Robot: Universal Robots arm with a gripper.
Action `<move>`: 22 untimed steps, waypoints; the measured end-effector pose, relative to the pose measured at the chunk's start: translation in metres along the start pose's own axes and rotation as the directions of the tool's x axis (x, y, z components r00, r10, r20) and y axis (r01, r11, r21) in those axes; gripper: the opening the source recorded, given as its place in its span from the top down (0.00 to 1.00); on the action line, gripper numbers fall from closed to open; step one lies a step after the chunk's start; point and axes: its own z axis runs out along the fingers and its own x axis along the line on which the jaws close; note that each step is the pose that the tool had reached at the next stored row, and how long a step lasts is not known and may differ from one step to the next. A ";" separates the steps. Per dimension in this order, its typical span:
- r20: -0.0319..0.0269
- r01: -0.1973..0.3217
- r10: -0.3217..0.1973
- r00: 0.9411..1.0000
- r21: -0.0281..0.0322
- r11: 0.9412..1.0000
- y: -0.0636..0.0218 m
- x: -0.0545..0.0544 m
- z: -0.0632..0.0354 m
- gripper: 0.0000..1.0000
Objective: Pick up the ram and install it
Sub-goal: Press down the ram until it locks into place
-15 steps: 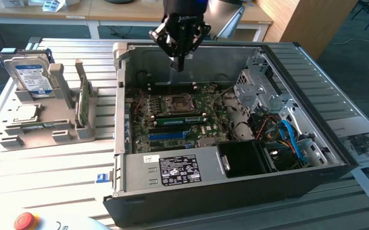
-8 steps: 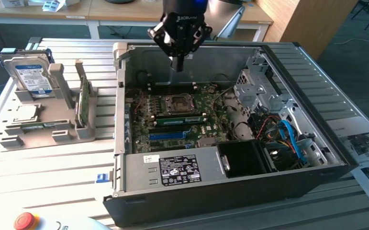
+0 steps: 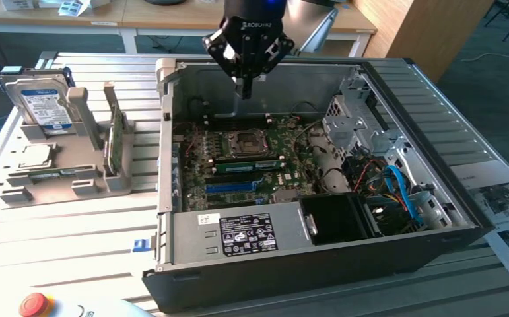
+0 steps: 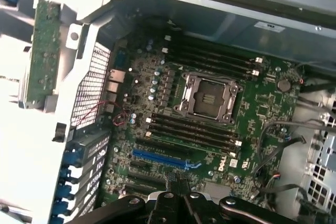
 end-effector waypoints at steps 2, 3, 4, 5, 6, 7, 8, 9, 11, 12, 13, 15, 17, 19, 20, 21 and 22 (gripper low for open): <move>-0.001 -0.032 0.032 0.999 -0.001 0.999 0.0000 0.000 0.0002 0.90; -0.002 -0.049 0.049 0.999 -0.002 0.999 0.0000 0.000 0.0003 0.90; -0.002 -0.065 0.065 0.998 -0.003 0.998 0.0000 0.000 0.0004 0.90; -0.003 -0.081 0.081 0.997 -0.003 0.997 0.0000 0.000 0.0005 0.90; -0.003 -0.097 0.097 0.995 -0.004 0.995 0.0000 0.000 0.0006 0.90; -0.004 -0.112 0.112 0.994 -0.004 0.994 0.0000 0.000 0.0007 0.90; -0.004 -0.128 0.128 0.992 -0.005 0.992 0.0000 0.000 0.0007 0.90; -0.005 -0.142 0.142 0.990 -0.005 0.990 0.0000 0.000 0.0008 0.90; -0.006 -0.170 0.170 0.985 -0.006 0.985 0.0000 0.000 0.0010 0.90; -0.007 -0.184 0.184 0.983 -0.007 0.983 0.0000 0.000 0.0011 0.90; -0.007 -0.195 0.195 0.981 -0.007 0.981 0.0000 0.000 0.0011 0.90; -0.007 -0.197 0.197 0.980 -0.007 0.980 0.0001 0.000 0.0012 0.90; -0.007 -0.197 0.197 0.980 -0.007 0.980 0.0002 0.000 0.0012 0.90; -0.004 -0.197 0.197 0.980 -0.007 0.980 0.0002 0.000 0.0011 0.90; -0.001 -0.197 0.197 0.980 -0.007 0.980 0.0002 0.000 0.0011 0.90; 0.002 -0.197 0.197 0.980 -0.007 0.980 0.0003 0.000 0.0011 0.90; 0.005 -0.197 0.197 0.980 -0.007 0.980 0.0003 0.000 0.0011 0.90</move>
